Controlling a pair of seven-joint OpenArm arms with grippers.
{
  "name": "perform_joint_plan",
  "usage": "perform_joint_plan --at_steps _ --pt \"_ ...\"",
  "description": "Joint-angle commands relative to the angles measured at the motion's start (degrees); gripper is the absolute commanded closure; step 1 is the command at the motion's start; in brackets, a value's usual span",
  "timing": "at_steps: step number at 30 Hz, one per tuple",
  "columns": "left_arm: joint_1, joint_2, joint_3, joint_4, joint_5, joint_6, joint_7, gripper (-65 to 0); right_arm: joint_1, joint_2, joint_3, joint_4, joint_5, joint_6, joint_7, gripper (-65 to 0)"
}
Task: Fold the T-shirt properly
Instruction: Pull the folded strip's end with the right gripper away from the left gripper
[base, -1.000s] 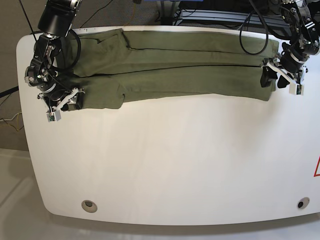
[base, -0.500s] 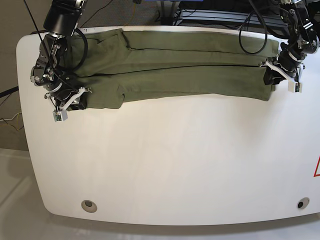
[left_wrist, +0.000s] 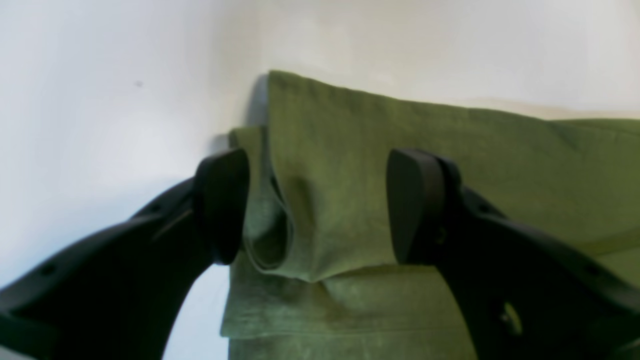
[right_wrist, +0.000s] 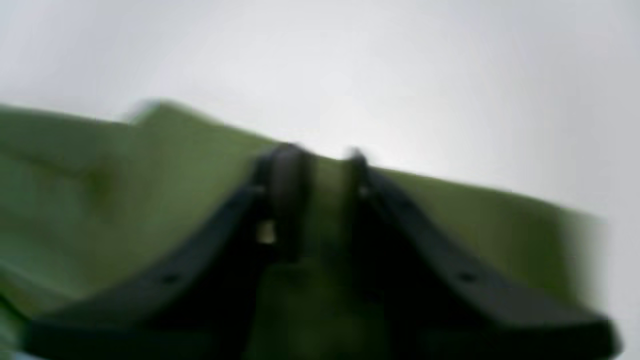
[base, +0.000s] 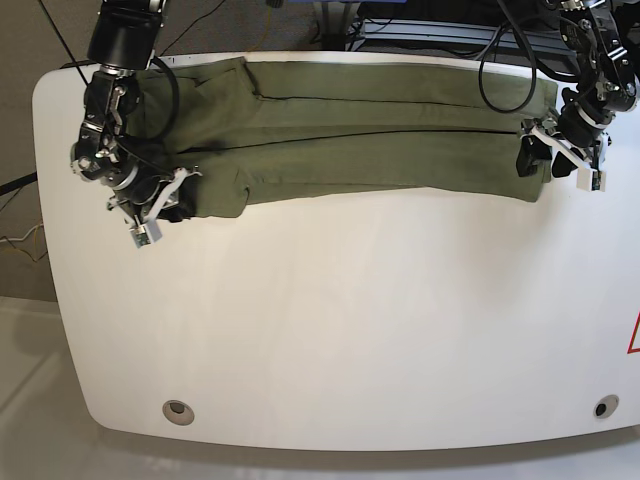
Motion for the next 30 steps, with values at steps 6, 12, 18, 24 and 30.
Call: perform_joint_plan --at_steps 6,12,18,24,30 --pt "-0.42 -0.21 0.18 2.71 -0.70 -0.24 -1.03 -39.8 1.44 1.24 1.19 0.42 0.27 0.03 1.56 0.0" --pt "-0.51 -0.05 -0.02 3.21 -0.65 -0.34 -0.86 -40.1 1.85 1.30 1.84 -0.77 0.32 0.03 1.85 0.0" --pt "-0.05 -0.04 -0.16 2.42 -0.85 -0.48 -1.03 -40.1 2.03 0.60 1.69 -3.20 0.15 0.03 2.56 0.0" --pt "-0.18 0.26 0.47 2.24 -0.74 -0.31 -1.39 -40.0 1.88 -0.51 1.41 -4.43 -0.12 0.03 3.24 0.0" --pt "-0.16 0.49 0.80 1.40 -0.73 -0.20 -1.31 -39.4 1.52 -0.81 1.19 -4.72 -0.19 0.03 3.48 0.0"
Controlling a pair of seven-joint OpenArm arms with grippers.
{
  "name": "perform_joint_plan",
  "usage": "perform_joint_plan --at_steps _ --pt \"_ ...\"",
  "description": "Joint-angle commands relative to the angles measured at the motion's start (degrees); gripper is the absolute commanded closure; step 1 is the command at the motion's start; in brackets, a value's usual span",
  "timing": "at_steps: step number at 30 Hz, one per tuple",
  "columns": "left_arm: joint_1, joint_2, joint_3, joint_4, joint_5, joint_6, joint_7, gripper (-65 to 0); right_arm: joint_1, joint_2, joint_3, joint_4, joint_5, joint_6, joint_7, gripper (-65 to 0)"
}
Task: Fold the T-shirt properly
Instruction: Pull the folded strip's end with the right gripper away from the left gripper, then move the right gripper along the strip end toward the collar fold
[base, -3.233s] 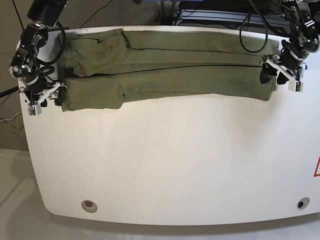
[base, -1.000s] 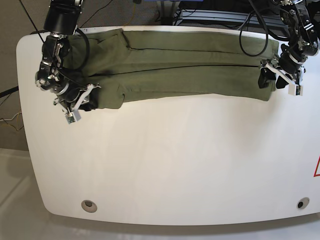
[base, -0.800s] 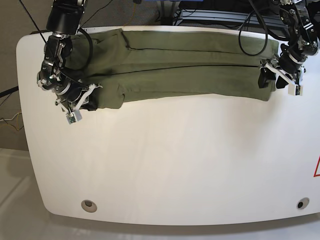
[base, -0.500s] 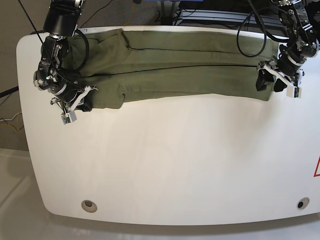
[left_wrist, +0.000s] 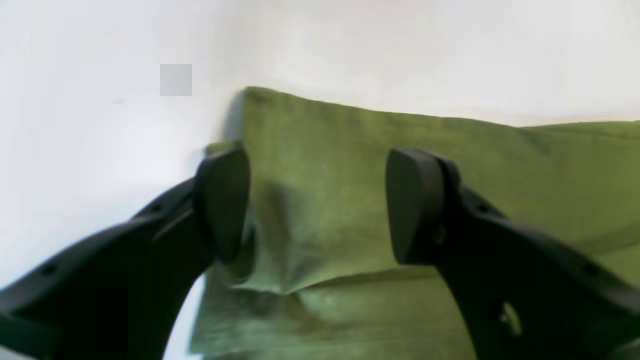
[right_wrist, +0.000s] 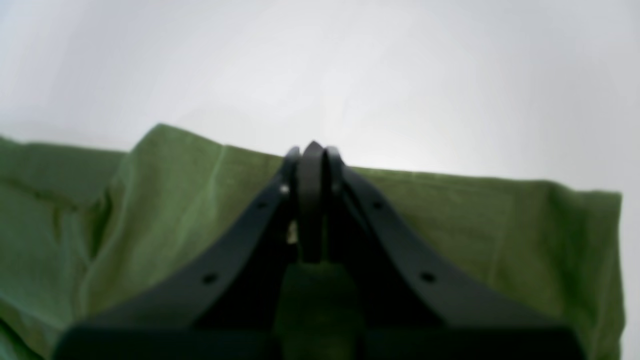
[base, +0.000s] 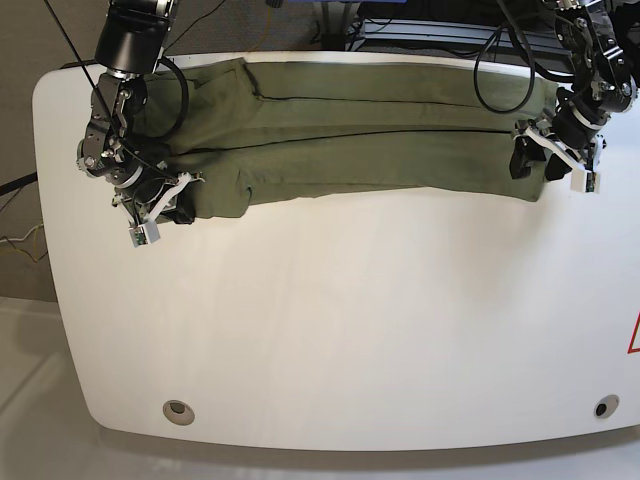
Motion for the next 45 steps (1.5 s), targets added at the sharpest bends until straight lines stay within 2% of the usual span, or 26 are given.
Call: perform_joint_plan --at_steps 1,4,12,14,18,22,30,34,45 --pt "-0.15 -0.70 -0.16 0.08 -0.85 -0.15 -1.29 -39.3 0.40 0.52 -0.22 0.28 -0.22 0.36 -0.53 0.0" --pt "-0.23 -0.73 -0.07 -1.20 -1.05 -0.21 -1.66 -37.7 0.47 1.09 -0.22 1.84 -0.22 0.36 -0.99 0.0" --pt "-0.55 -0.79 0.32 -1.80 -1.19 -0.31 -1.17 -23.3 0.18 1.16 -0.23 4.39 -0.37 0.36 -1.43 0.0" --pt "-0.65 -0.84 0.30 -0.96 -1.15 -0.36 -1.54 -23.4 0.15 0.99 -0.19 6.23 0.06 0.36 -1.82 0.0" --pt "-0.54 -0.88 0.43 -0.97 -1.13 -0.36 -1.90 -35.4 0.11 1.04 -0.31 7.80 0.07 0.34 -2.49 0.0" --pt "-0.55 -0.91 0.31 -0.63 -1.06 -0.36 -1.79 -36.9 1.09 1.29 -0.06 6.20 -0.03 0.17 -2.52 0.0" --pt "-0.52 -0.90 0.00 -0.48 -0.93 -0.29 -1.13 -38.6 7.14 3.06 -0.22 -7.31 -0.33 -0.68 -0.38 -22.3" --pt "-0.62 -1.00 -0.34 -0.30 -0.55 -0.31 -0.93 -39.3 8.25 5.00 0.14 -10.15 -0.81 0.36 -0.17 -27.9" --pt "-1.11 -1.10 -1.47 -0.71 -0.56 -2.70 -0.47 -39.6 8.40 5.42 3.67 -7.68 -1.04 0.36 -0.51 -27.2"
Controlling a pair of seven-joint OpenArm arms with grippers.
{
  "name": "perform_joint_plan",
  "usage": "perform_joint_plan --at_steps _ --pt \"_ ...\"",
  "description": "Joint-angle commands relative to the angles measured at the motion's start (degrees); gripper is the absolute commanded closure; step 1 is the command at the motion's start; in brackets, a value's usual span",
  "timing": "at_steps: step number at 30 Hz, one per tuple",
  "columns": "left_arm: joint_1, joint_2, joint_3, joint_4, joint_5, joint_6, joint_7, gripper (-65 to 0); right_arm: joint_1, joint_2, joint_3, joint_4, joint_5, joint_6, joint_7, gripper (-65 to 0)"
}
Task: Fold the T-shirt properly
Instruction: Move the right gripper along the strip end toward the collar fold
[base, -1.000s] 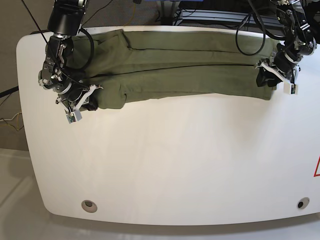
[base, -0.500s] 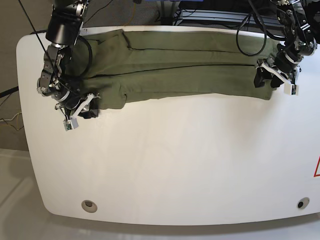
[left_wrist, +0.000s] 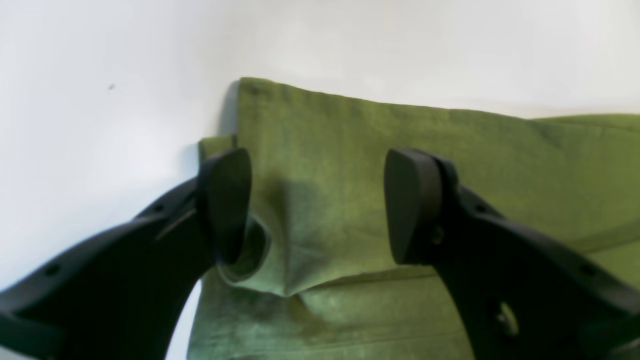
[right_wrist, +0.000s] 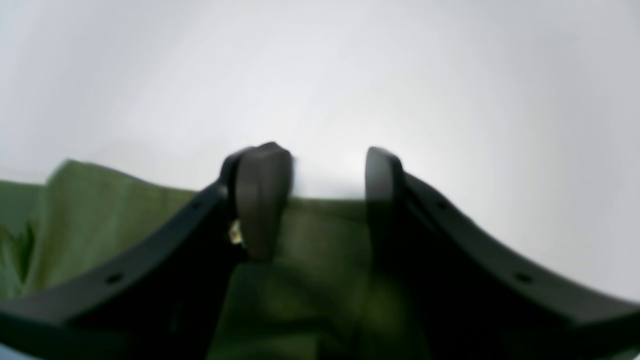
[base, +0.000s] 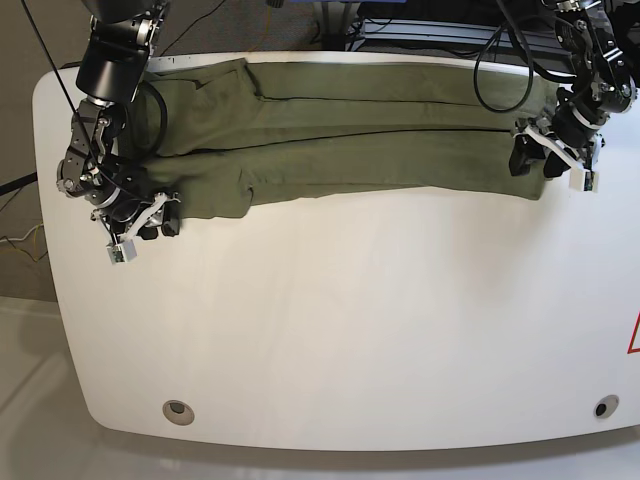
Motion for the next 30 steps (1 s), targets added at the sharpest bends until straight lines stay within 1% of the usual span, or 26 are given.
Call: perform_joint_plan --at_steps 1,7,9,17,27,30 --pt "-0.55 -0.91 -0.98 0.78 -0.92 -0.79 -0.86 -39.6 1.13 1.03 1.04 1.36 0.32 -0.10 0.63 -27.2" --pt "-0.69 -1.03 -1.31 0.56 -0.92 -1.24 -0.72 -39.3 0.89 1.20 1.64 1.63 -0.02 -0.10 0.76 -27.7" --pt "-0.03 -0.97 -1.13 0.54 -0.99 0.26 -1.08 -39.1 1.31 1.04 0.92 -0.42 -0.14 -0.10 1.20 -28.2" --pt "0.36 -0.93 -0.88 0.29 -1.02 1.01 -1.25 -39.1 1.58 1.00 0.05 -2.16 0.01 -0.10 1.34 -28.3" --pt "0.10 -0.94 -0.80 1.04 -1.06 0.54 -0.99 -39.0 0.51 -0.19 -6.09 -1.54 0.31 -0.10 1.23 -29.3" --pt "-0.26 -1.09 -0.86 0.71 -1.03 1.19 -1.32 -39.3 0.35 -0.25 -7.48 -1.53 0.30 -0.10 1.27 -21.9"
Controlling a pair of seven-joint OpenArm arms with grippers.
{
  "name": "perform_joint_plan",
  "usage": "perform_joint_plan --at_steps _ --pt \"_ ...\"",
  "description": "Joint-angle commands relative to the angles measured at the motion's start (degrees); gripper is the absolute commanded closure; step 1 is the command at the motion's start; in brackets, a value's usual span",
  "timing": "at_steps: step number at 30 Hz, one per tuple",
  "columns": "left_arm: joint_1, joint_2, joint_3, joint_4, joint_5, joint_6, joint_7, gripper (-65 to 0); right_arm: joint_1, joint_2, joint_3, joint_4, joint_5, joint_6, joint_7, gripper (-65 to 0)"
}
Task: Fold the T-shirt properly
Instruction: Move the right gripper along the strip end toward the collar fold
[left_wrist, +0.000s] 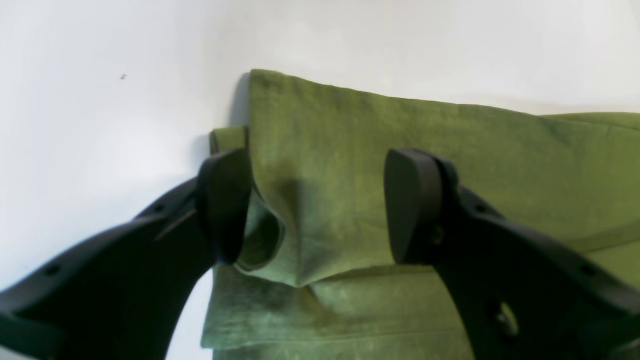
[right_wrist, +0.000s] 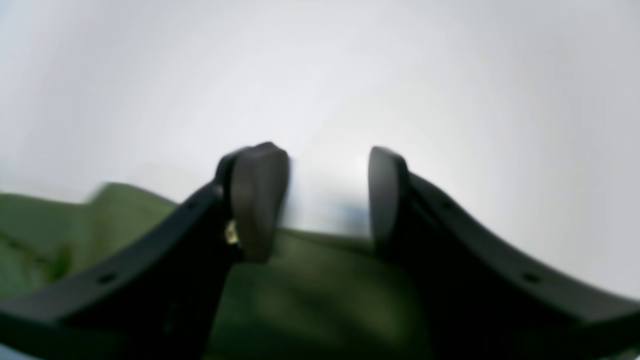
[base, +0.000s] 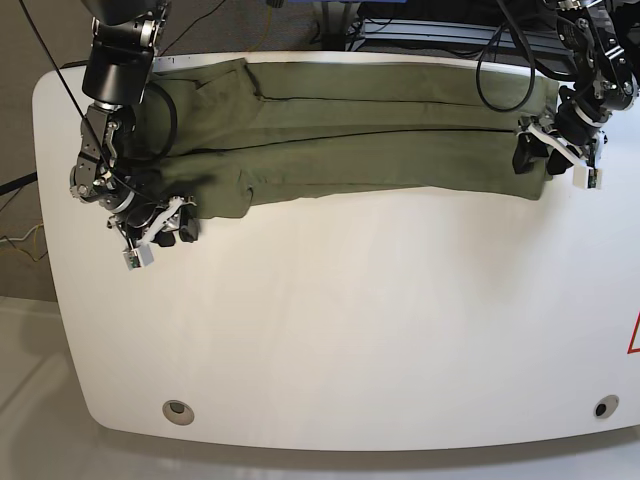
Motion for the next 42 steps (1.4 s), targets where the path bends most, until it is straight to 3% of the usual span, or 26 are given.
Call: perform_joint_plan --at_steps 1,6,19,27,37,39,42 --pt "-0.75 -0.92 -0.28 0.99 -0.82 0.31 -1.38 -39.3 -0.07 0.37 -0.76 0.17 -1.13 0.32 -2.26 -19.0" --pt "-0.77 -0.97 -0.30 0.95 -1.03 0.42 -1.32 -39.2 -0.19 0.55 0.32 0.29 -1.09 0.32 -2.43 -0.3" --pt "-1.14 -1.20 -0.45 1.02 -1.05 0.49 -1.41 -39.3 -1.99 0.83 5.38 7.69 0.51 0.32 -3.82 0.0" --pt "-1.31 -1.28 -0.44 1.13 -0.93 0.54 -1.55 -39.2 -5.44 0.63 4.81 15.33 2.03 0.11 -5.81 0.0" --pt "-1.19 -1.17 -0.38 1.01 -1.16 0.50 -1.41 -39.2 -15.01 -3.33 4.22 34.17 2.31 0.19 -11.11 0.0" --pt "-1.12 -0.95 -0.42 0.94 -1.26 0.66 -1.67 -39.0 -19.75 -6.66 4.14 40.81 1.63 0.32 -13.04 0.0" --pt "-1.15 -0.95 -0.41 0.95 -1.28 0.62 -1.60 -39.0 -22.33 -8.49 3.82 43.49 1.58 0.32 -13.57 0.0"
